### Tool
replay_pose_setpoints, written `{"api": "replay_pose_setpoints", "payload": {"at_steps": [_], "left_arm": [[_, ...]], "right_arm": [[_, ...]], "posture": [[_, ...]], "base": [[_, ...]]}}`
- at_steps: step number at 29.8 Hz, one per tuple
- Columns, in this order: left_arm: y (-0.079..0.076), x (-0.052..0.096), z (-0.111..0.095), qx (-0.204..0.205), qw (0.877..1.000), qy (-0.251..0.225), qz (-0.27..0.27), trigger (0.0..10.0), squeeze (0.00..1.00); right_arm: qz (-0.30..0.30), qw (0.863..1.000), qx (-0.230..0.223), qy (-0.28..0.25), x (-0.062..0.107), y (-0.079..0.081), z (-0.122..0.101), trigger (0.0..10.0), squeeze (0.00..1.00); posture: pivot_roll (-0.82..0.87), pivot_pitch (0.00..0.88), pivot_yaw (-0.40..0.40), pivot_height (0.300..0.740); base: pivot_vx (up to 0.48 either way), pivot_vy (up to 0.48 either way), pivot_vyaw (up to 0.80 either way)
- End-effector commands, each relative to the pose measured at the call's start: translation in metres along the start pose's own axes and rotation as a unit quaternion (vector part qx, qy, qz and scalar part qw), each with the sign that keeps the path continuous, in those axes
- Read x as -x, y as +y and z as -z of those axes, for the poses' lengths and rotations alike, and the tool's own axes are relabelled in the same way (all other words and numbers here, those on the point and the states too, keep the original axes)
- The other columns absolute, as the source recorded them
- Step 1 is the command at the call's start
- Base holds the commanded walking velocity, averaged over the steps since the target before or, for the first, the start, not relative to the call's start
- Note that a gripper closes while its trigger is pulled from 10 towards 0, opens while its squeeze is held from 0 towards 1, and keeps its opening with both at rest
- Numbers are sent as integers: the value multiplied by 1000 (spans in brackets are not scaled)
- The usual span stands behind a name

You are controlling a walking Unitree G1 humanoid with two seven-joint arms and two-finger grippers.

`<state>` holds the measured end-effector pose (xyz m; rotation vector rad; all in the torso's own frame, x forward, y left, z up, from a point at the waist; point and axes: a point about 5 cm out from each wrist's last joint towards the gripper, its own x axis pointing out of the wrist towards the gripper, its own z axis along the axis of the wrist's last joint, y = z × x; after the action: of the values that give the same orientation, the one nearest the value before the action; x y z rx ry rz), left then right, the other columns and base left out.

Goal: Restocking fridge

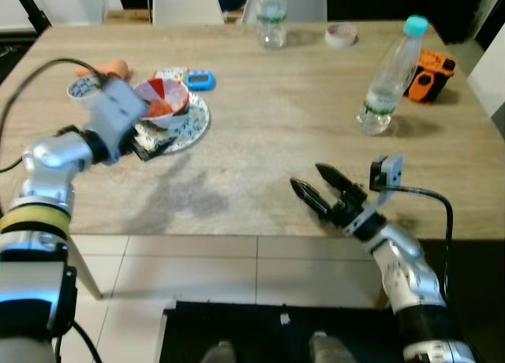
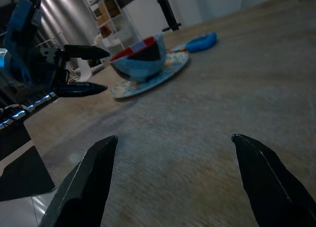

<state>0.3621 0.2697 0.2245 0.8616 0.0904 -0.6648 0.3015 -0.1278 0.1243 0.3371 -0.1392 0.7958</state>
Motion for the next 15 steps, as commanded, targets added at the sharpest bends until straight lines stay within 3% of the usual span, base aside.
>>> {"api": "replay_pose_setpoints", "payload": {"at_steps": [1, 2, 6, 10, 15], "left_arm": [[14, 6, -3, -39, 999, 27, -22, 10000, 0], [14, 6, -3, -39, 999, 27, -22, 10000, 0], [23, -13, -25, -105, 992, 30, -62, 10000, 0], [28, -21, -41, -133, 988, 13, -80, 10000, 0], [23, -30, -43, -159, 985, 31, -66, 10000, 0]], "right_arm": [[6, 1000, -4, 0, 5, 3, 0, 10000, 0], [6, 1000, -4, 0, 5, 3, 0, 10000, 0], [11, 1000, -5, 2, 10, 6, -2, 10000, 0], [14, 1000, -7, 3, 13, 8, -3, 10000, 0], [21, 1000, -7, 11, 15, 9, -2, 10000, 0]], "posture": [[-21, 231, 3, 740], [-21, 231, 3, 740], [-36, 251, 3, 740], [-47, 263, 3, 740], [-56, 273, 2, 740]], "base": [[0, 0, 0], [0, 0, 0], [0, 0, 0], [0, 0, 0], [0, 0, 0]]}}
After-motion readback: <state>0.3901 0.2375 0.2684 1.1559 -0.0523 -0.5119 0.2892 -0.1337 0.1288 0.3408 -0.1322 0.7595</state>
